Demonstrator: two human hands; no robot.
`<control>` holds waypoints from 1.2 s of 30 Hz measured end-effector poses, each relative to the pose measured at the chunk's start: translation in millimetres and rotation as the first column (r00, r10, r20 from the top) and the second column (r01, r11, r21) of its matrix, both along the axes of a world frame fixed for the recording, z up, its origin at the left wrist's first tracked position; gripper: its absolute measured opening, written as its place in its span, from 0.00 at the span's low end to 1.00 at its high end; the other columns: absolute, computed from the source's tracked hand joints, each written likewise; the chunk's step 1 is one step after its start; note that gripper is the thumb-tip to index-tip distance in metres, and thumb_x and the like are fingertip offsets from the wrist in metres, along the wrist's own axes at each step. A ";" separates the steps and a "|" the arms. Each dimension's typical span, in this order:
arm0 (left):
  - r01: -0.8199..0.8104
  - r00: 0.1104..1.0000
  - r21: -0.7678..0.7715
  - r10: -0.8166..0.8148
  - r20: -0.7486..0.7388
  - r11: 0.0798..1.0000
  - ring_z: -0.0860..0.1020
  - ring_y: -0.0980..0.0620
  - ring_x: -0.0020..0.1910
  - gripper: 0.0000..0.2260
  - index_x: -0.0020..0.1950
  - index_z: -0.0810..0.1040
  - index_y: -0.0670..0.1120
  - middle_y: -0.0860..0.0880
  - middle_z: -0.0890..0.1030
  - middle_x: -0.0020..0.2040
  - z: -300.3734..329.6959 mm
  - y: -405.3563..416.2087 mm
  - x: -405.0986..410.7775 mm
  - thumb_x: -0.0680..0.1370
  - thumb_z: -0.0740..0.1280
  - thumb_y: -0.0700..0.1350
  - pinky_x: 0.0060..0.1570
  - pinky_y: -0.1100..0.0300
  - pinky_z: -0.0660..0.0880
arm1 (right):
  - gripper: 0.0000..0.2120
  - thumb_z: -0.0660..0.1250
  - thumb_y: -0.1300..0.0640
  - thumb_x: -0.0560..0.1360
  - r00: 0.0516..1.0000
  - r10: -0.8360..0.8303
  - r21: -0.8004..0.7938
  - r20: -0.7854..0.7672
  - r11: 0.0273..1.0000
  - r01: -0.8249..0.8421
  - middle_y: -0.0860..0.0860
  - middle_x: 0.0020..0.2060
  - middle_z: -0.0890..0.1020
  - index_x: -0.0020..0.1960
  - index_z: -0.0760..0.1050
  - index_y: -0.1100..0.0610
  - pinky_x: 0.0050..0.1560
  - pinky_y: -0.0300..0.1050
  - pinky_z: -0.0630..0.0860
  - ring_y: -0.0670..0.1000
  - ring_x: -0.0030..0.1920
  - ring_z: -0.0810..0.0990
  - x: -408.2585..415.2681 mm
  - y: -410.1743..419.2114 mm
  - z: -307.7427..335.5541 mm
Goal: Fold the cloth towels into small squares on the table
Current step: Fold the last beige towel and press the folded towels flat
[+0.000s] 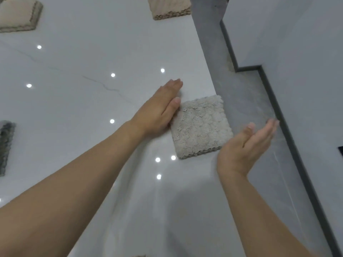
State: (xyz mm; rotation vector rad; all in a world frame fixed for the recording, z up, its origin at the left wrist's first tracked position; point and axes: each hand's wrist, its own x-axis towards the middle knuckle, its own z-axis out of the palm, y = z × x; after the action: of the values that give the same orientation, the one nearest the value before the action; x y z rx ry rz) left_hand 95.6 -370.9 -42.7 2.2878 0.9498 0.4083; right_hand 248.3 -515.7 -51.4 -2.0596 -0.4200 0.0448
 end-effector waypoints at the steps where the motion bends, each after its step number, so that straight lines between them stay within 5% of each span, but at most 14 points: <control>1: 0.136 0.991 0.039 -0.135 -0.011 0.990 0.53 0.52 0.79 0.23 0.80 0.58 0.43 0.47 0.58 0.80 3.6 10.6 11.0 0.85 0.50 0.50 0.78 0.52 0.50 | 0.28 0.48 0.50 0.81 1.000 -0.009 0.027 0.011 1.000 0.009 0.56 0.77 0.56 0.77 0.53 0.62 0.76 0.53 0.49 0.51 0.77 0.53 -13.6 5.4 3.5; 6: 0.720 0.694 0.225 -0.669 -0.267 0.657 0.56 0.40 0.79 0.24 0.78 0.62 0.39 0.41 0.62 0.78 5.6 45.4 54.3 0.84 0.51 0.50 0.76 0.44 0.55 | 0.30 0.46 0.49 0.80 0.999 -0.027 -0.076 0.043 0.997 0.030 0.57 0.77 0.55 0.77 0.52 0.62 0.77 0.48 0.45 0.52 0.77 0.52 -65.1 20.1 -4.1; 11: 0.790 0.613 0.254 -0.722 -0.321 0.558 0.54 0.42 0.79 0.25 0.79 0.60 0.41 0.43 0.60 0.79 -3.3 55.5 61.2 0.84 0.50 0.51 0.77 0.54 0.48 | 0.30 0.47 0.49 0.81 0.991 0.062 -0.376 0.122 0.927 -0.012 0.60 0.78 0.50 0.77 0.50 0.65 0.77 0.51 0.45 0.56 0.77 0.48 -72.8 20.9 -22.0; 15: 0.769 0.630 0.161 -0.692 -0.351 0.619 0.51 0.48 0.80 0.26 0.81 0.53 0.45 0.48 0.54 0.81 -14.8 58.1 58.5 0.84 0.47 0.53 0.78 0.51 0.47 | 0.31 0.46 0.48 0.81 0.970 0.162 -0.566 0.180 0.823 -0.032 0.62 0.77 0.49 0.77 0.49 0.67 0.76 0.55 0.46 0.59 0.77 0.47 -74.4 16.8 -28.9; 24: 0.632 0.746 0.162 -0.539 -0.391 0.758 0.49 0.52 0.80 0.26 0.81 0.55 0.49 0.51 0.55 0.81 -16.0 78.2 49.0 0.84 0.43 0.56 0.78 0.52 0.45 | 0.30 0.48 0.49 0.82 0.940 0.231 -0.589 0.252 0.807 -0.041 0.65 0.76 0.53 0.76 0.51 0.68 0.75 0.60 0.49 0.62 0.77 0.51 -72.5 0.8 -31.4; 29: 0.152 0.982 0.105 -0.138 -0.128 0.983 0.55 0.46 0.79 0.25 0.79 0.59 0.42 0.44 0.60 0.79 -15.2 53.2 11.2 0.84 0.48 0.52 0.78 0.52 0.49 | 0.30 0.47 0.49 0.82 0.953 0.199 -0.450 0.229 0.890 -0.077 0.62 0.77 0.50 0.77 0.51 0.67 0.76 0.59 0.45 0.59 0.78 0.47 -70.8 -1.9 -23.3; 36: -0.127 0.987 0.124 0.138 -0.085 0.984 0.49 0.50 0.80 0.23 0.81 0.53 0.43 0.47 0.55 0.81 -7.7 -2.0 -72.9 0.86 0.49 0.48 0.78 0.55 0.44 | 0.29 0.46 0.51 0.81 0.868 0.392 -0.403 0.303 0.879 -0.256 0.60 0.78 0.50 0.77 0.52 0.66 0.76 0.57 0.40 0.56 0.78 0.46 -83.6 -8.1 -6.1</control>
State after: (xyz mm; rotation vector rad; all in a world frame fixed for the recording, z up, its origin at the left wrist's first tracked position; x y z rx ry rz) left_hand 22.7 -372.9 -50.5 2.3755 1.1573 0.4279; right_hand 164.7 -523.9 -57.5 -2.3279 -1.0747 -0.0798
